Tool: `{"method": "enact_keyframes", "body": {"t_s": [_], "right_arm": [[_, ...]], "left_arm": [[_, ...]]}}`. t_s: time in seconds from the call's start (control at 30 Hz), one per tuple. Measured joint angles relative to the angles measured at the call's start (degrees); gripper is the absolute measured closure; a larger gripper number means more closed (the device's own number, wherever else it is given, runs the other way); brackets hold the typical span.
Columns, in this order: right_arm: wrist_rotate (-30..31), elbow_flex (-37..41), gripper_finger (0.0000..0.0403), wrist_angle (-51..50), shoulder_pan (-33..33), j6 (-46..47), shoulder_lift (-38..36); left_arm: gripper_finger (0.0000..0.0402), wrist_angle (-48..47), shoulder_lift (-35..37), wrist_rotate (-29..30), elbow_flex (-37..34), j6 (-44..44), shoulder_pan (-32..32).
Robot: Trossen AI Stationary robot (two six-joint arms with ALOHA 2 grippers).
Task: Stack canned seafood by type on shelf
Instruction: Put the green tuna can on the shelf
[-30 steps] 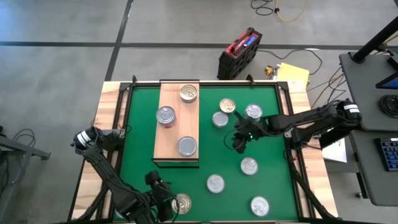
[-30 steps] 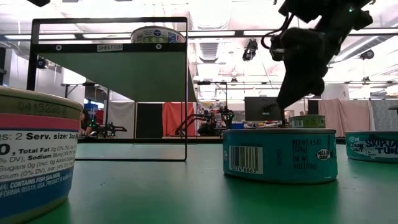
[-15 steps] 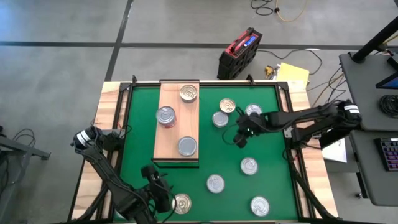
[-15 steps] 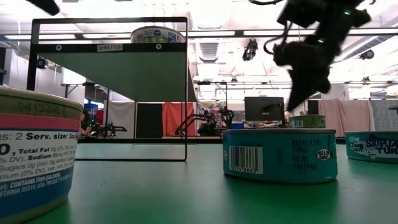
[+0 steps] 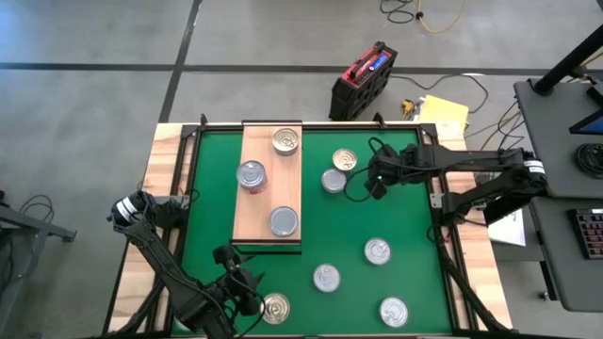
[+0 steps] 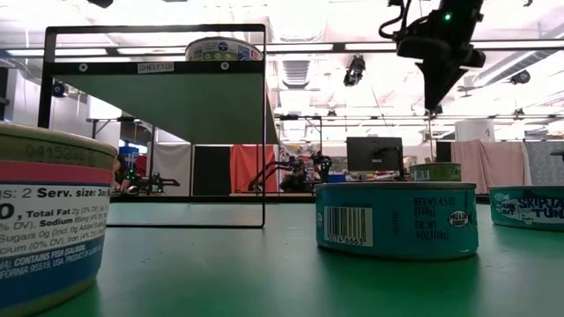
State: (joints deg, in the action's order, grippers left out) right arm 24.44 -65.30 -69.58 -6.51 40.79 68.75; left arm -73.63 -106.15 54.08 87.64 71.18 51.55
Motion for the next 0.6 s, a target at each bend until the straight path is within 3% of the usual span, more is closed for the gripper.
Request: {"method": "enact_keyframes", "body": {"t_s": [0.3, 0.6], "right_arm": [[-0.82, 5.29, 0.0394, 0.7, -4.88, -1.35, 0.02], [-0.39, 12.28, 0.0394, 15.18, -9.53, -7.74, 0.04]], "left_arm": [[0.0169, 0.16, 0.0, -0.02, -0.01, 0.38, 0.0], [0.0169, 0.38, 0.0, 0.94, 0.0, 0.24, 0.0]]}}
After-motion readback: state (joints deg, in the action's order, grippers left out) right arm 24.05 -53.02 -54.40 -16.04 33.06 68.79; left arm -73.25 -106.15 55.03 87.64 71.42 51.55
